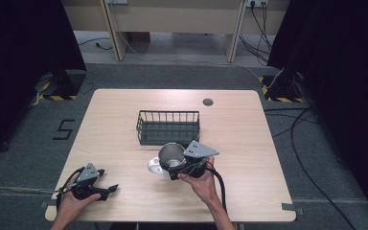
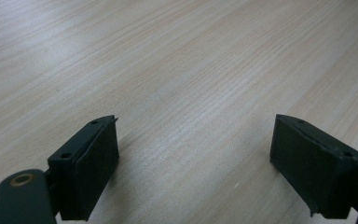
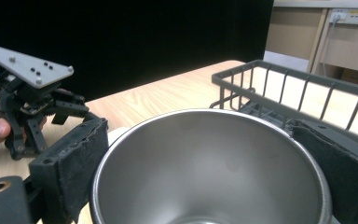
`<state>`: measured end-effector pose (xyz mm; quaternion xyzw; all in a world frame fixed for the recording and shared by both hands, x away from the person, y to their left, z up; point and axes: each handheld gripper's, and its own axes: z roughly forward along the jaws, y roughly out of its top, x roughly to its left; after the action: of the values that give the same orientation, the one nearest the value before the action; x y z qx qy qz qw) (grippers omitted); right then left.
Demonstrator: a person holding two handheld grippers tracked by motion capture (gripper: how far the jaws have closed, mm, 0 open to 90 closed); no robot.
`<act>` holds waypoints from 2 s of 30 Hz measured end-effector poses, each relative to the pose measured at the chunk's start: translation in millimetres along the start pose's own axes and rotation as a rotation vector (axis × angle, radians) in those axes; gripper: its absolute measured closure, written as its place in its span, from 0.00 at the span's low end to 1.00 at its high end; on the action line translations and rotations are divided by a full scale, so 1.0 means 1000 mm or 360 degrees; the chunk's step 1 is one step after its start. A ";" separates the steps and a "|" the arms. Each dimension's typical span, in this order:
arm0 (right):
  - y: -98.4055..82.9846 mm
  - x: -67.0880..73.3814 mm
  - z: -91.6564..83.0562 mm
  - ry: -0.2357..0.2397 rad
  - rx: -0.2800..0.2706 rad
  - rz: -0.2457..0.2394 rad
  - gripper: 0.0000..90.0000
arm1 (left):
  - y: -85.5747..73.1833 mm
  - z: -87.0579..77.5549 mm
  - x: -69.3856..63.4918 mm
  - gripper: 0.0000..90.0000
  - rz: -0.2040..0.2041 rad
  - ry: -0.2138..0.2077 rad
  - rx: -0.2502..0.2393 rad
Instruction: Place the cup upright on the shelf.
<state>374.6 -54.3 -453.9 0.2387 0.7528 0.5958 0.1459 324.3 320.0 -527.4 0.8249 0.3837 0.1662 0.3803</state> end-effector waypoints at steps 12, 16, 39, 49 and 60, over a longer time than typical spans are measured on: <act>0.028 -0.012 -0.003 -0.0069 0.0002 0.0024 0.07 | 0.000 0.000 0.000 0.16 0.0000 0.0000 0.0000; 0.035 -0.019 -0.003 -0.0092 0.0016 0.0048 0.07 | 0.000 0.000 0.000 0.16 0.0000 0.0000 0.0000; 0.072 -0.041 0.000 -0.0160 0.0010 0.0047 0.07 | 0.000 0.000 0.000 0.16 0.0001 -0.0001 -0.0001; 0.089 -0.057 0.000 -0.0214 -0.0005 0.0064 0.07 | 0.000 0.000 0.000 0.16 0.0000 -0.0001 0.0000; 0.104 -0.076 0.007 -0.0309 -0.0011 0.0055 0.07 | 0.000 0.000 0.000 0.16 0.0001 -0.0002 0.0002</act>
<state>461.2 -71.0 -360.0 0.3077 0.7290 0.5748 0.2086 324.4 320.0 -527.3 0.8254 0.3833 0.1656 0.3801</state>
